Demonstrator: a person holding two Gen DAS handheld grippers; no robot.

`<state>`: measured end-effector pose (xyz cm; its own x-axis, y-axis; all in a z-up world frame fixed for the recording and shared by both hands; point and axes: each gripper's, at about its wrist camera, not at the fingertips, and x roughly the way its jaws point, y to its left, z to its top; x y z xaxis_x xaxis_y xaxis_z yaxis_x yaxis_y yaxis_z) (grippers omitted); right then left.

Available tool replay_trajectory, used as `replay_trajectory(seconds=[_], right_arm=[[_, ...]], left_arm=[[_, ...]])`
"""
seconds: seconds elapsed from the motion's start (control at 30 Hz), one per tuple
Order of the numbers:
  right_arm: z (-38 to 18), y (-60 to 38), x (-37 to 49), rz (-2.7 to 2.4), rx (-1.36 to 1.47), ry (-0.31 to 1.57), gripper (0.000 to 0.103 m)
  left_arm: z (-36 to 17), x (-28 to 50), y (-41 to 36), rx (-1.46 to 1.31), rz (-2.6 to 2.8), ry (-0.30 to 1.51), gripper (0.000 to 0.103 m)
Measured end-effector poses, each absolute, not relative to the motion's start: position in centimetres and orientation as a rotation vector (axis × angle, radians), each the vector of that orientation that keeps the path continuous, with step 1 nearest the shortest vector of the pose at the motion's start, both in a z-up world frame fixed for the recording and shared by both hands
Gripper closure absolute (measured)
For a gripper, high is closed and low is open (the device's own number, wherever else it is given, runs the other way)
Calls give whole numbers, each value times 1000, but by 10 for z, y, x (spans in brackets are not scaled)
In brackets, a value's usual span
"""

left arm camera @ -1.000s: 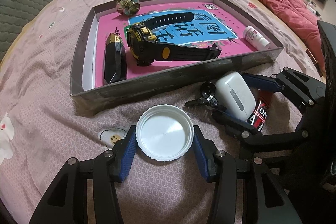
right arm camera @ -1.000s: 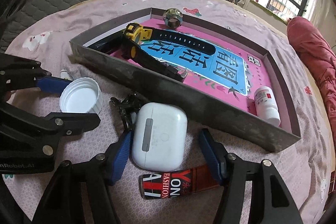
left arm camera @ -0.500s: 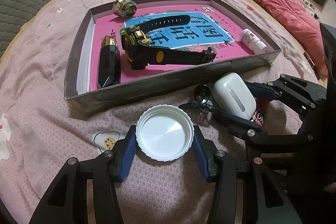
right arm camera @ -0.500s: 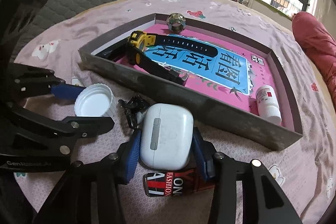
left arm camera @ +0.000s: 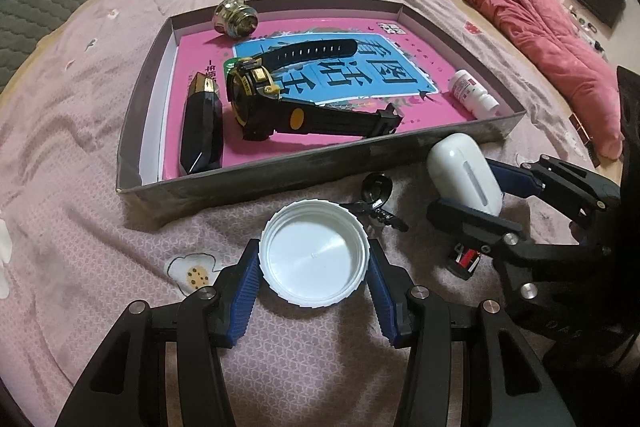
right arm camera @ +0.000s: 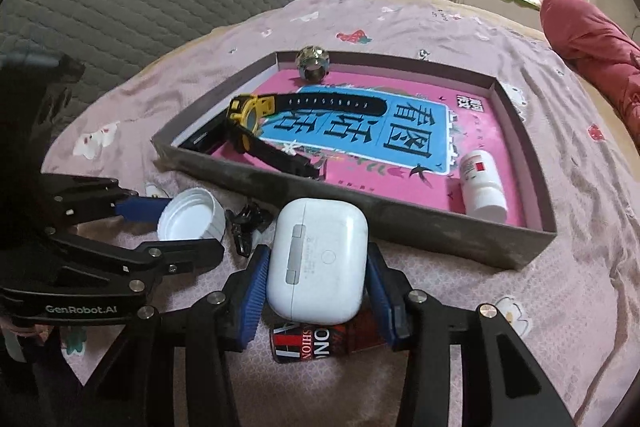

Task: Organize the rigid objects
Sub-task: 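Carry the white cap and earbuds case up toward the tray with both tools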

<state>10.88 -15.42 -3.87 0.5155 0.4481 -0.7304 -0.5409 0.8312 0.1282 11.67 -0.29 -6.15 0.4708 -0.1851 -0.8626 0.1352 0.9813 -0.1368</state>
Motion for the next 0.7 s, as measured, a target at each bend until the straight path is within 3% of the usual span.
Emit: replay_trajectory(seconds=[0.7], right_arm=[[-22, -196, 110, 523, -21, 803, 57]], left_arm=[[-43, 112, 0, -87, -198, 1001, 51]])
